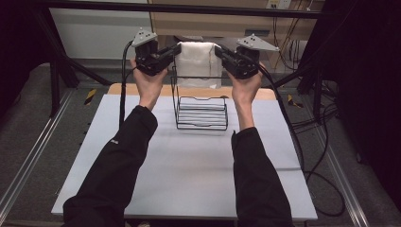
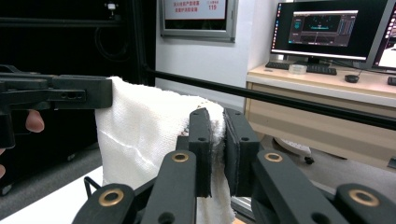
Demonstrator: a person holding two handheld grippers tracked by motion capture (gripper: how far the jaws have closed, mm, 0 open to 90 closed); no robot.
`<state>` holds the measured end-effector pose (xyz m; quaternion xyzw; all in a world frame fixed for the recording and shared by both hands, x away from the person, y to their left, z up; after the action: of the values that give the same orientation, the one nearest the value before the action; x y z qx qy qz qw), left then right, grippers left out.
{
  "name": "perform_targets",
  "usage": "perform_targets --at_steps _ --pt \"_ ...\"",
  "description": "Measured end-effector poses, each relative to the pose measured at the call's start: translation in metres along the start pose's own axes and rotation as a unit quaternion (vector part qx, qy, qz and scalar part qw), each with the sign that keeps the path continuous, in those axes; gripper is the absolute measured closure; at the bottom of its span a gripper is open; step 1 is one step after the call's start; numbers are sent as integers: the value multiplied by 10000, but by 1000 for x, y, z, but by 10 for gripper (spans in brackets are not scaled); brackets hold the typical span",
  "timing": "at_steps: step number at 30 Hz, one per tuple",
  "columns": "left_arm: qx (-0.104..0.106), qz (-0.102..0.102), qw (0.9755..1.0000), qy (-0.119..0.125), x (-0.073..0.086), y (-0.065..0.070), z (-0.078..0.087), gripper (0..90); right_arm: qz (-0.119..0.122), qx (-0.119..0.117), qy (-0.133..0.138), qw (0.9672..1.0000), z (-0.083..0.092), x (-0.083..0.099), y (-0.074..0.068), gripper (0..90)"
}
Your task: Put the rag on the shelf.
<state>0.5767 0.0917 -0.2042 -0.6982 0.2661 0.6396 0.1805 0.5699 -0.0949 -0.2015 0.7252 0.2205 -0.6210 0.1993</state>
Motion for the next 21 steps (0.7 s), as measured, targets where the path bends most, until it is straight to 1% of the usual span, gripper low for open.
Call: perform_targets --at_steps 4,7,11,15,20,21 --pt "49 17 10000 -26 4 1 3 830 14 -21 -35 10000 3 3 -1 825" --pt "90 -29 9999 -57 6 3 5 830 33 -31 -73 10000 6 5 -2 825" --pt "158 -30 9998 -78 9 6 7 830 50 -39 -97 9999 10 8 -2 824" --pt "197 -50 9997 -115 12 7 10 829 81 -50 -118 9999 14 10 -3 824" --pt "221 -19 9996 -169 17 8 11 829 151 -70 -162 9997 17 14 -5 823" --pt "228 -40 9995 -191 18 8 11 829 153 -64 -175 9997 17 15 -4 823"
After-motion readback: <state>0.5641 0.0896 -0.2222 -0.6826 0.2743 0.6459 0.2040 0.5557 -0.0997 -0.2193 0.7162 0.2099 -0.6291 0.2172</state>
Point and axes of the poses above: each handheld gripper's, and its own axes: z roughly backward along the jaws, x roughly out of its underside, y roughly to its right, the point moved 7 cm from there along -z, roughly forward along the jaws, and after that the axes turned 13 degrees about y, right-handed, at the moved point
